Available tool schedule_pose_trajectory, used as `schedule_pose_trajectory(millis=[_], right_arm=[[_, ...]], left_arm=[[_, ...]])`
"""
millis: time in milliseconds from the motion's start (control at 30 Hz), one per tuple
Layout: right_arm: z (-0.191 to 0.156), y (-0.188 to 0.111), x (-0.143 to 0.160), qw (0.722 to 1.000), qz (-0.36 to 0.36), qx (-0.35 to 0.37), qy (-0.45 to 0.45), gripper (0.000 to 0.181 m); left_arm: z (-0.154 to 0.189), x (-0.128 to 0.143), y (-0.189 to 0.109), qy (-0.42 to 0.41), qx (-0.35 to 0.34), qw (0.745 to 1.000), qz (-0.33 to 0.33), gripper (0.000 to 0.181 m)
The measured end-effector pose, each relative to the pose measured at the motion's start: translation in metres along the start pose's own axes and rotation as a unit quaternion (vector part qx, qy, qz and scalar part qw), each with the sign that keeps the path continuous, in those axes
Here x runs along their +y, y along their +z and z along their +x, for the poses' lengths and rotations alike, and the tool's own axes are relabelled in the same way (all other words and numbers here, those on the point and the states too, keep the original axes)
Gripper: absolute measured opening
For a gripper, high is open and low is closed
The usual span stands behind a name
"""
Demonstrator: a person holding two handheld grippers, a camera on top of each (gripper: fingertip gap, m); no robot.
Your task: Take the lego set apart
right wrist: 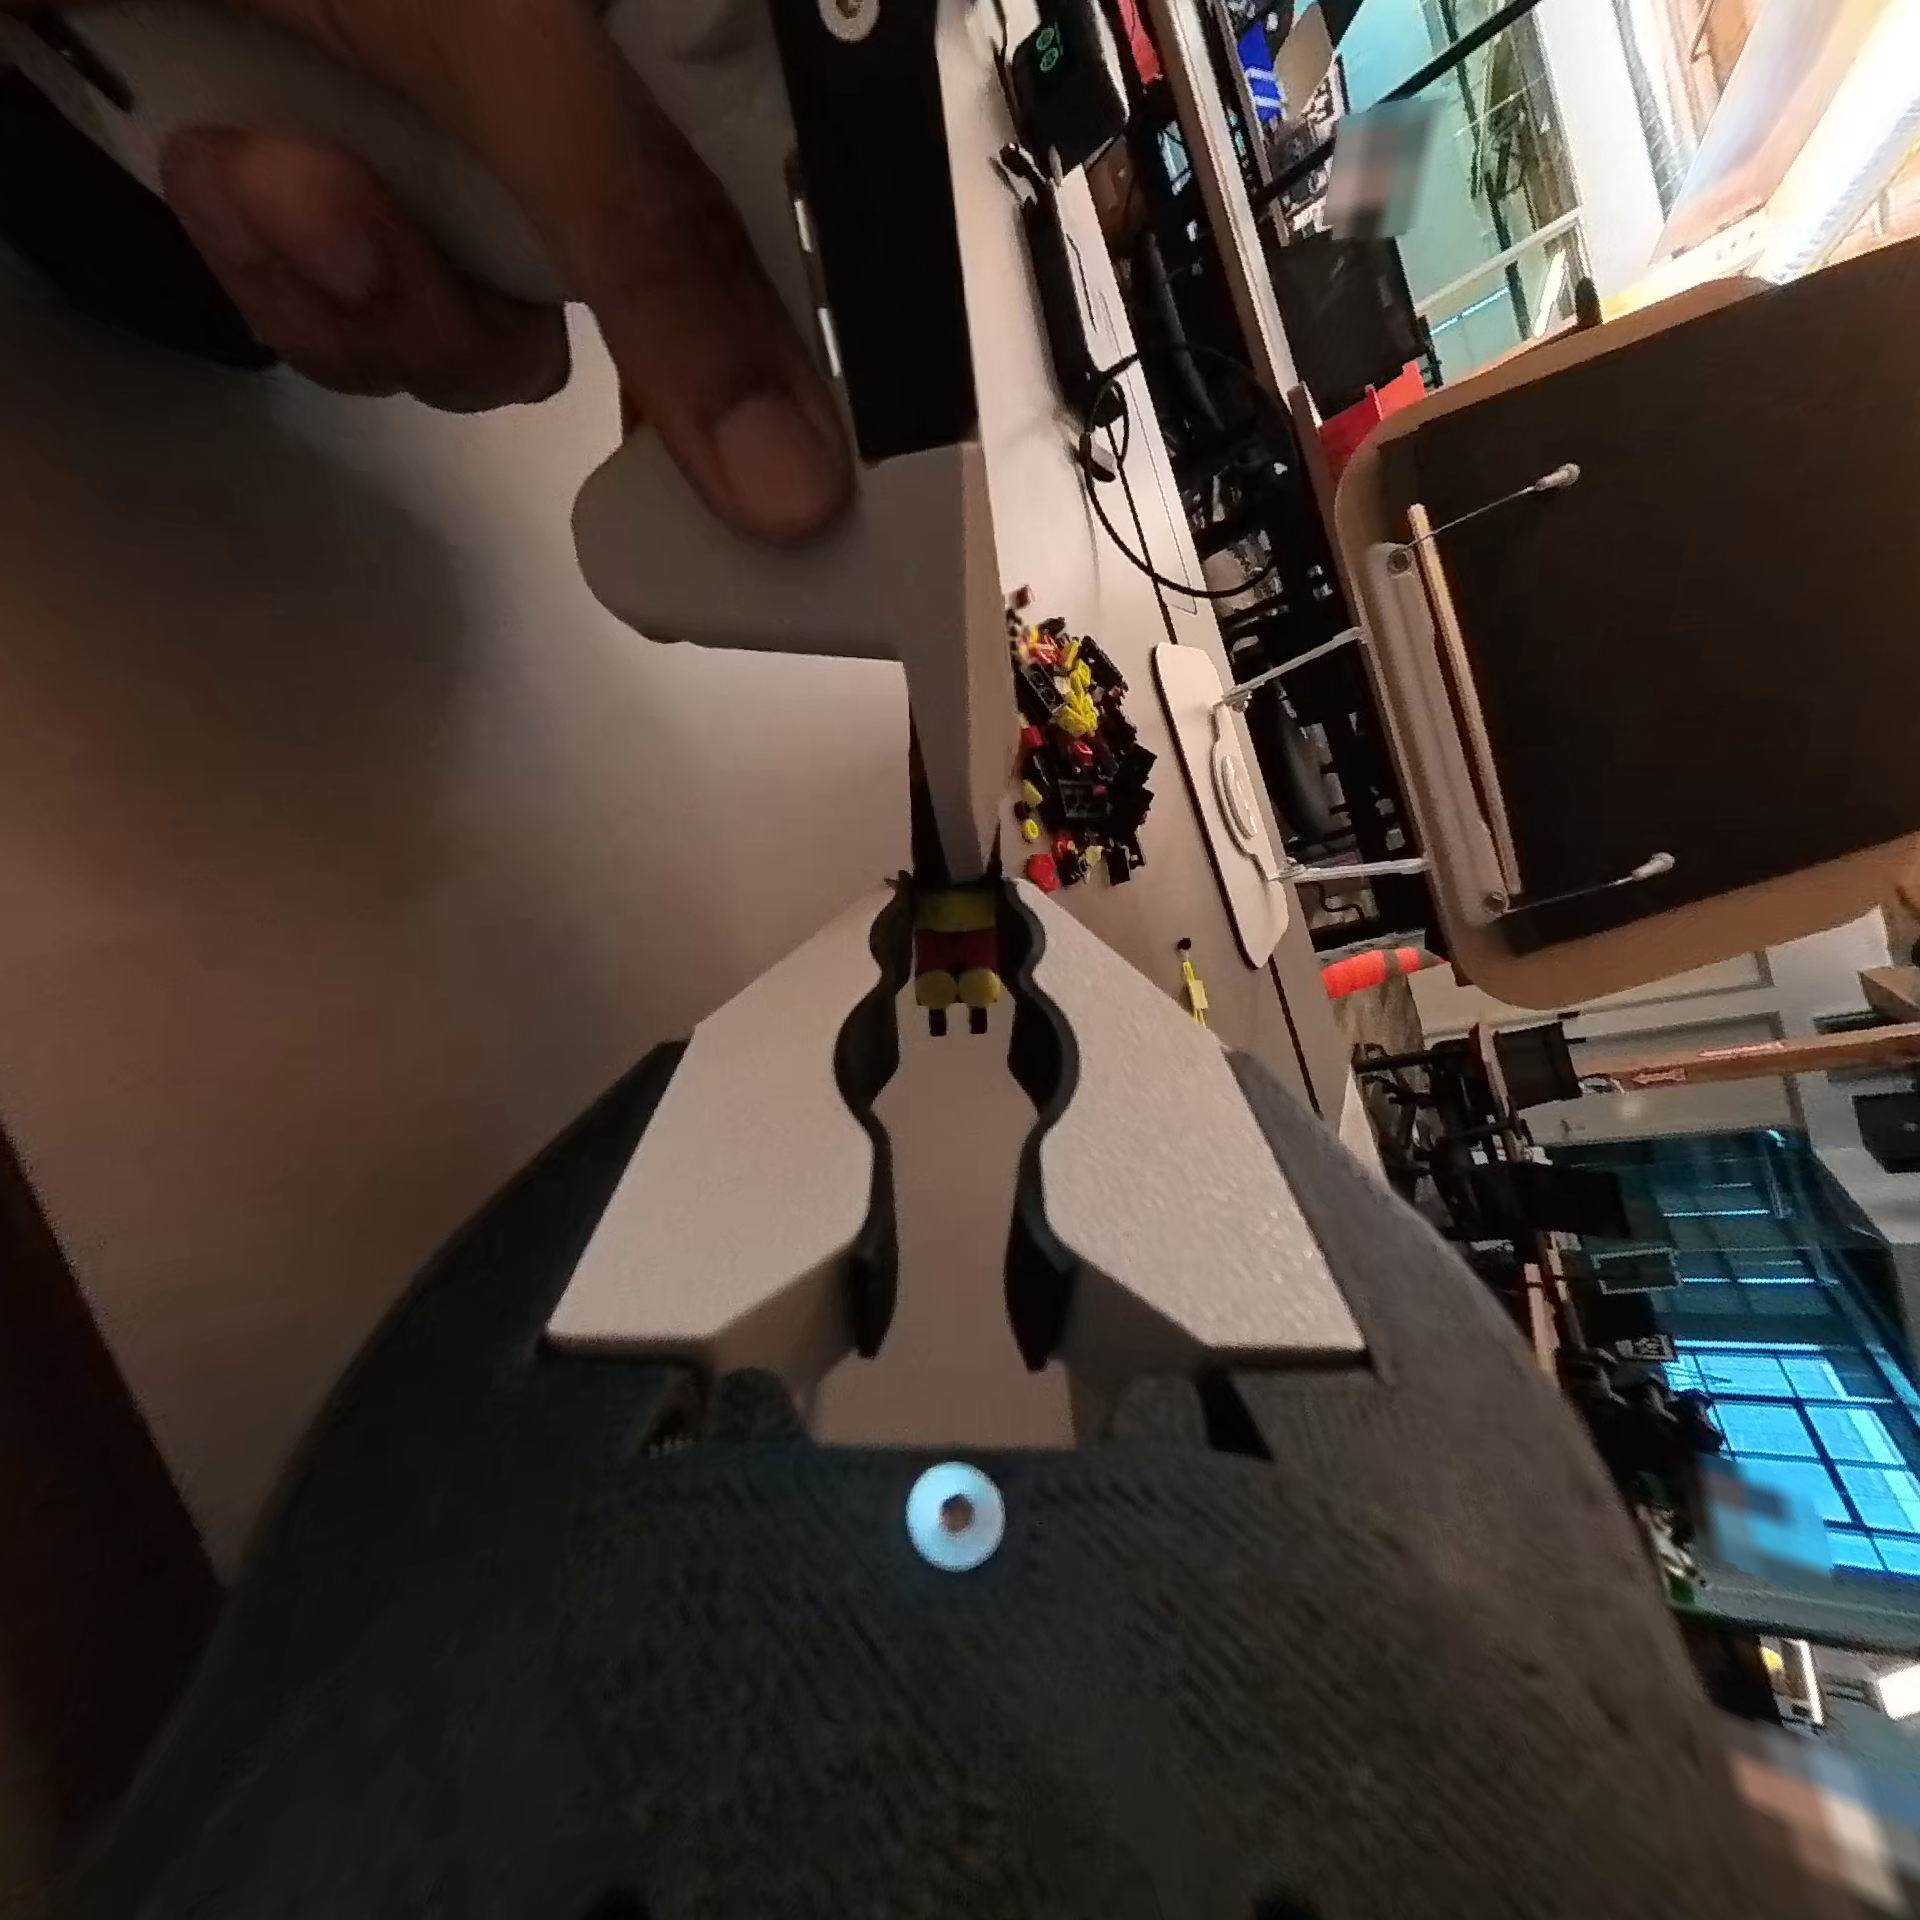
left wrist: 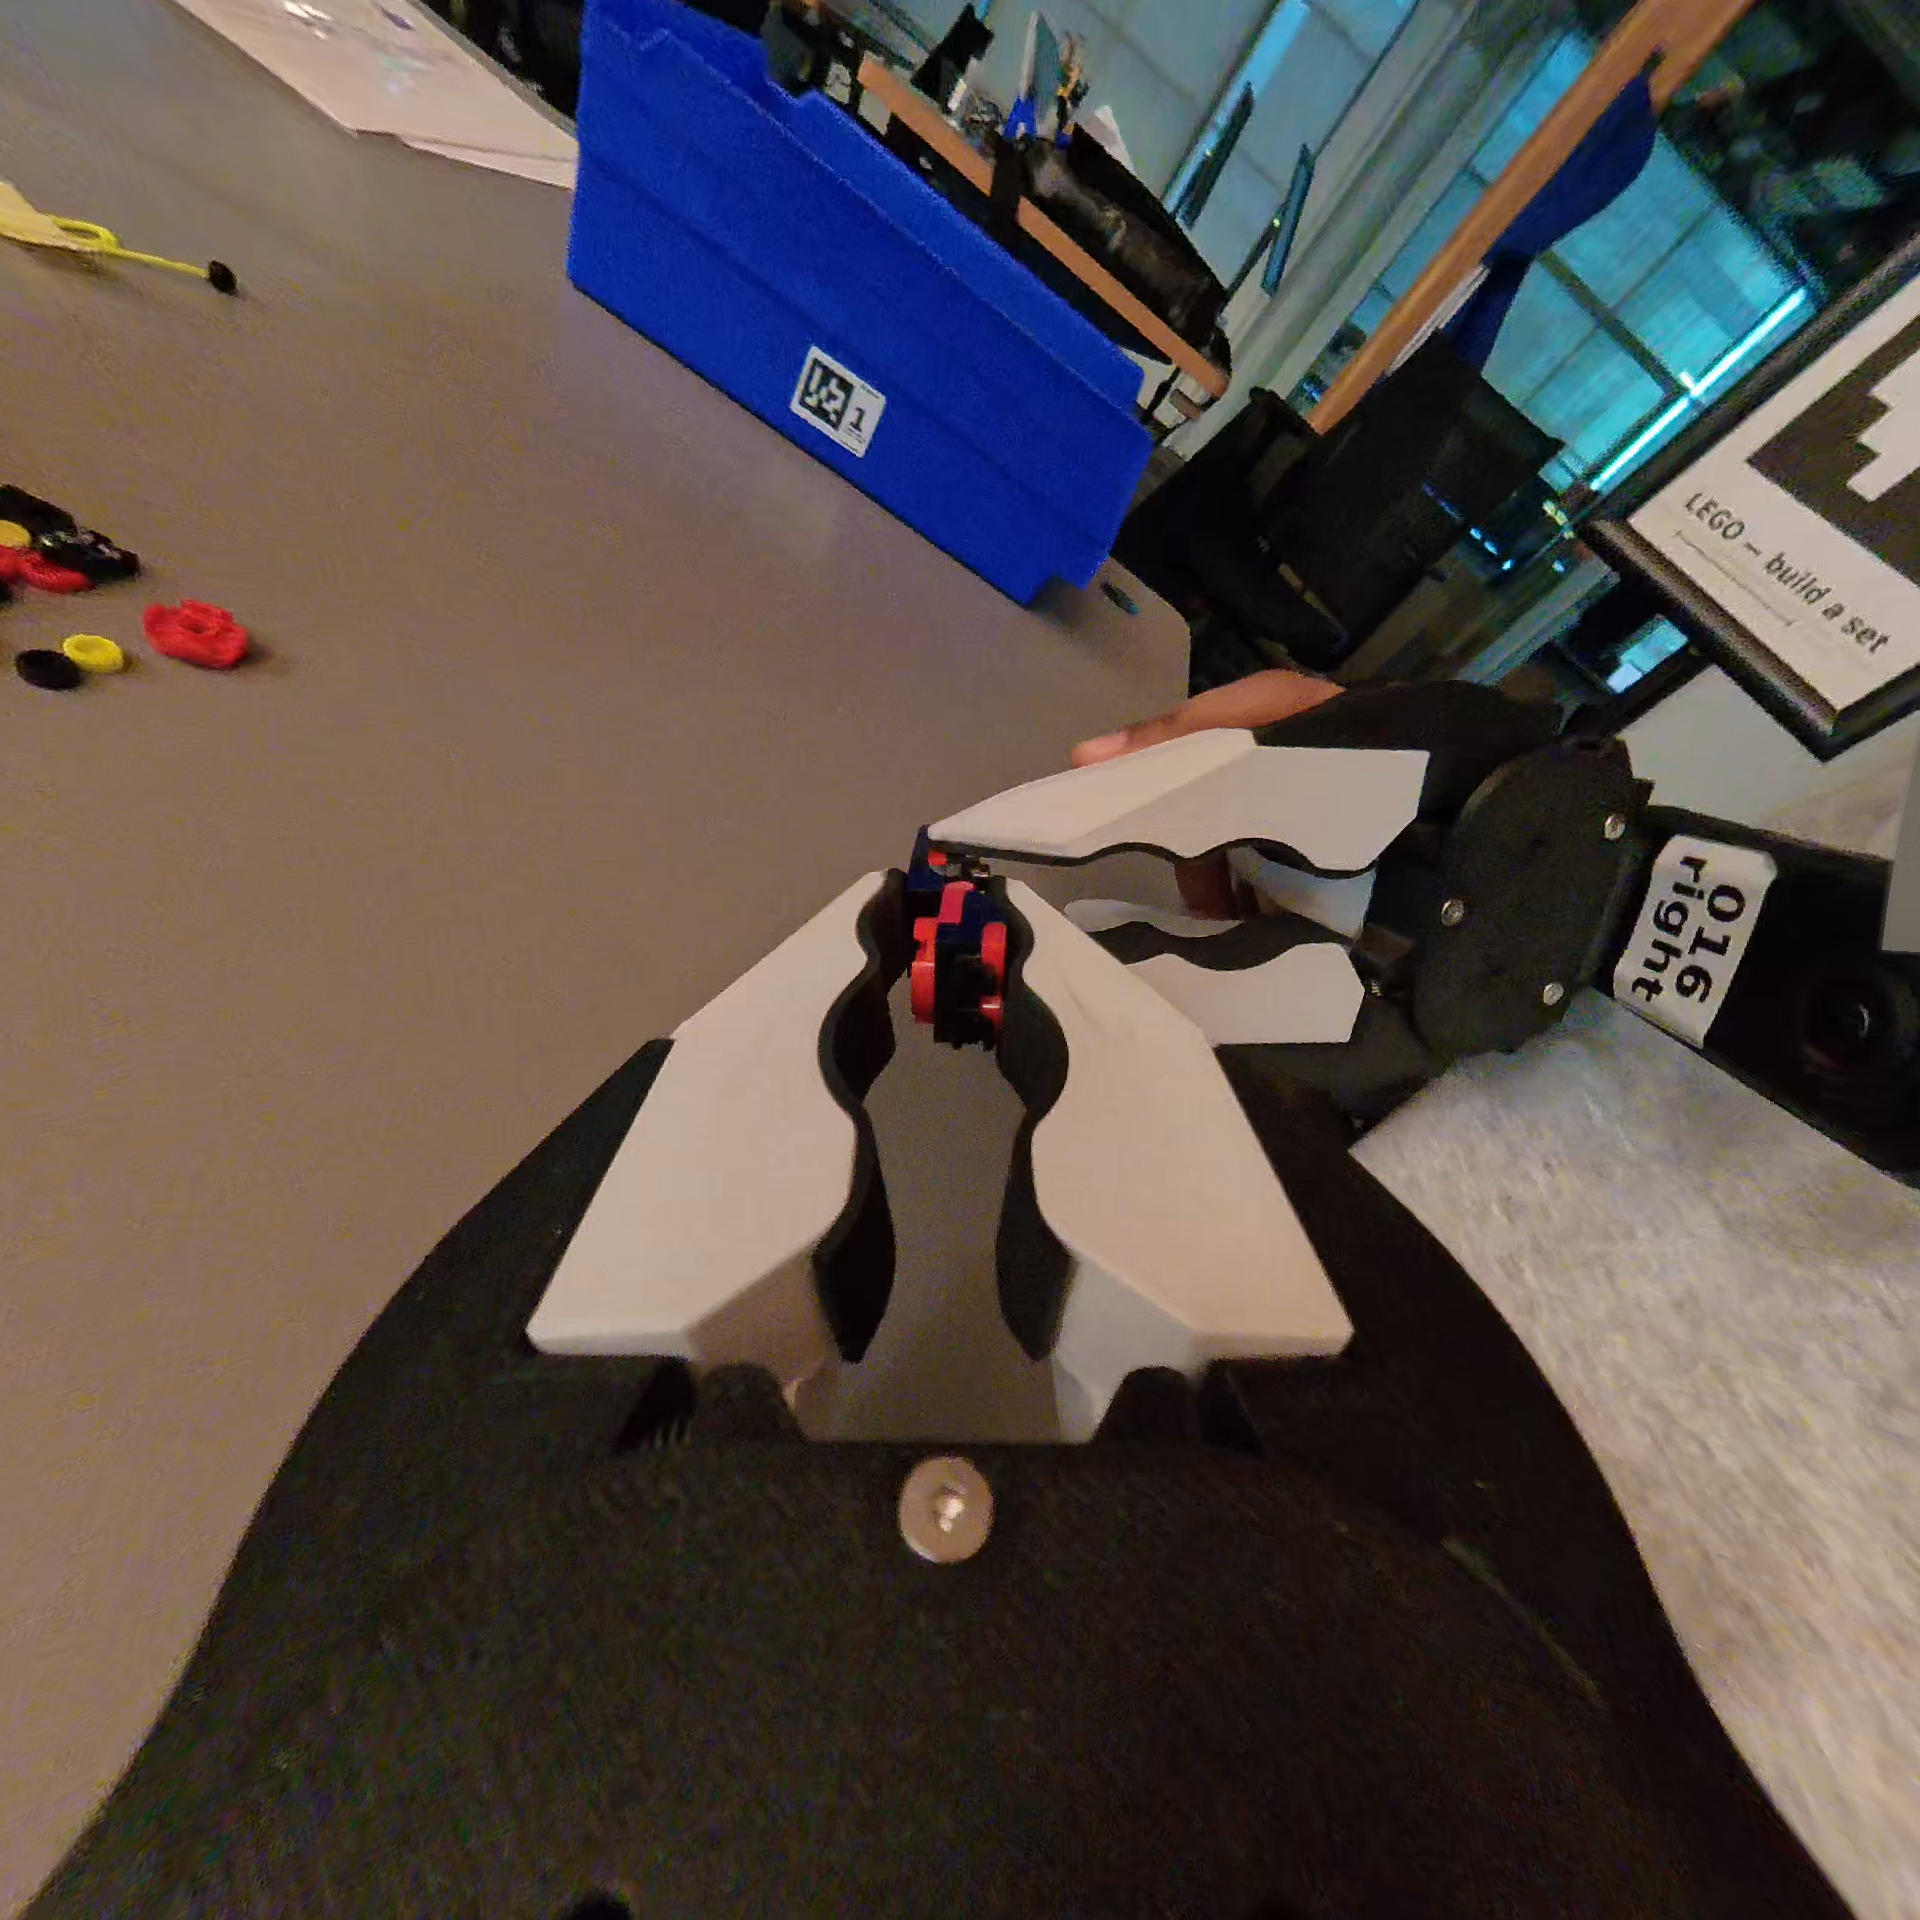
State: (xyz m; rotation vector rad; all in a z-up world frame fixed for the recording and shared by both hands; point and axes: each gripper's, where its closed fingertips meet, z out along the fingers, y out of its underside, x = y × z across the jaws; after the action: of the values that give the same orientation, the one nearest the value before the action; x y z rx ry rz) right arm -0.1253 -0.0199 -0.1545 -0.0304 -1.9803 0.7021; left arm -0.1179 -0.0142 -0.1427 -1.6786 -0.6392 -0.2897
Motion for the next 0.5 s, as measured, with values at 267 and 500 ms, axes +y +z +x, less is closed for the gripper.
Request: schedule_pose_trajectory(millis=[267, 500], right_arm=[[0.017, -0.002, 0.009, 0.998, 0.007, 0.017, 0.068, 0.006], [0.012, 0.007, 0.012, 0.981, 0.048, -0.028, 0.184, 0.006]], left_arm=[[-0.074, -0.046, -0.062, -0.058, -0.109, 0.986, 0.111, 0.014], [-0.076, -0.046, -0.061, -0.083, -0.088, 0.986, 0.117, 0.014]])
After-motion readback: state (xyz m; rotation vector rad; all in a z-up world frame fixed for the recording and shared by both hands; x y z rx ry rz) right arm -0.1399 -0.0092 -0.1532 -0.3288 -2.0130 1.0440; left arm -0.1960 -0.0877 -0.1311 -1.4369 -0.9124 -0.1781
